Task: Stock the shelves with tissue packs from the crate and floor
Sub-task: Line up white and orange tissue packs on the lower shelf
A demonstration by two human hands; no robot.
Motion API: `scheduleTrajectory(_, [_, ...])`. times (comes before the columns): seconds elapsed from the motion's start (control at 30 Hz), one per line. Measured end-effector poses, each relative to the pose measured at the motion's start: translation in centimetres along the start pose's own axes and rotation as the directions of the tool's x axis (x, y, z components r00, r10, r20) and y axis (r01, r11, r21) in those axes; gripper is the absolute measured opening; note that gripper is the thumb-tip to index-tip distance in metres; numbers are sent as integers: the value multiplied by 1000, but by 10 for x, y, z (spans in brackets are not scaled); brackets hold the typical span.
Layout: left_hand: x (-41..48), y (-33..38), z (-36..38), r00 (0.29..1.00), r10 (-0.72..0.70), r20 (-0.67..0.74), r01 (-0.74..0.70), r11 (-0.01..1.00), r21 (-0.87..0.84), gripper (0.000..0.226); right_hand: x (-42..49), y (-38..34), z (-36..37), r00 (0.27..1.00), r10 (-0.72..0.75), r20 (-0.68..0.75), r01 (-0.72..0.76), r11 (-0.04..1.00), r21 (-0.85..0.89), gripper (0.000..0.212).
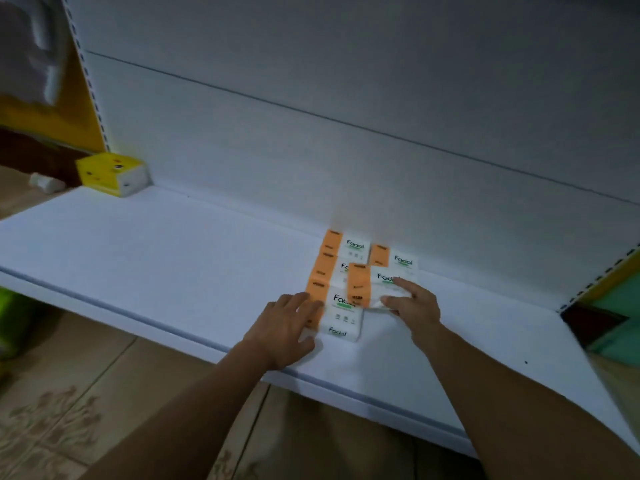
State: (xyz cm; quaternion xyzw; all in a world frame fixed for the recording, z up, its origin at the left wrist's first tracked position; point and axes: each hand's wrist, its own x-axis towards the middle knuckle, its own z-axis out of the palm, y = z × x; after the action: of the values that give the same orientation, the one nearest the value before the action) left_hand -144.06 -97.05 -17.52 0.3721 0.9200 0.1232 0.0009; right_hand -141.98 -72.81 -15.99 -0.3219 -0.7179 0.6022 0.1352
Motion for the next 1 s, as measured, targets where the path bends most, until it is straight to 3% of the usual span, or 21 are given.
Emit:
scheduleTrajectory(0.1, [-2,-5,16,1000,-22,-12,22,998,-60,62,18,15,-19,984,52,-171,-37,996,87,49])
scheduleTrajectory(0.17, [-6,-9,24,998,-56,20,56,998,-11,76,25,27,-26,964,146,-223,-87,963,256,50])
scheduleTrajectory(0.2, [-6,-11,27,995,-95,-8,95,995,-10,83,28,34,-28,958,159,-237,-101,965,241,50])
scheduleTrajectory(0.27, [-7,-13,32,989,-140,-53,140,990,-5,86,32,45,-29,960,140,-243,-130,990,56,49])
scheduleTrajectory(0.37, [-12,-18,38,986,-164,8,164,985,-52,92,31,40,-25,968,55,-244,-106,974,-199,50])
scheduleTrajectory(0.47, [-16,-23,40,987,-158,15,159,986,-49,95,28,32,-21,974,1,-225,-122,843,-523,60])
scheduleTrajectory(0.53, [-16,-24,42,992,-124,-5,124,992,-16,86,25,31,-20,973,-13,-229,-127,799,-588,62])
scheduleTrajectory(0.63, [-15,-24,42,993,-117,-12,117,993,-12,80,25,28,-20,974,-7,-228,-125,819,-560,54])
scheduleTrajectory(0.8, [-18,-21,36,988,-140,65,140,990,0,90,21,28,-24,985,-44,-165,-30,907,-421,50])
scheduleTrajectory(0.9, [-20,-20,34,986,-143,83,142,990,19,94,21,26,-22,973,-65,-222,-33,910,-413,46])
scheduleTrajectory(1.0, [-23,-19,30,984,-142,110,140,990,26,97,23,26,-18,949,-4,-316,-130,907,-400,39])
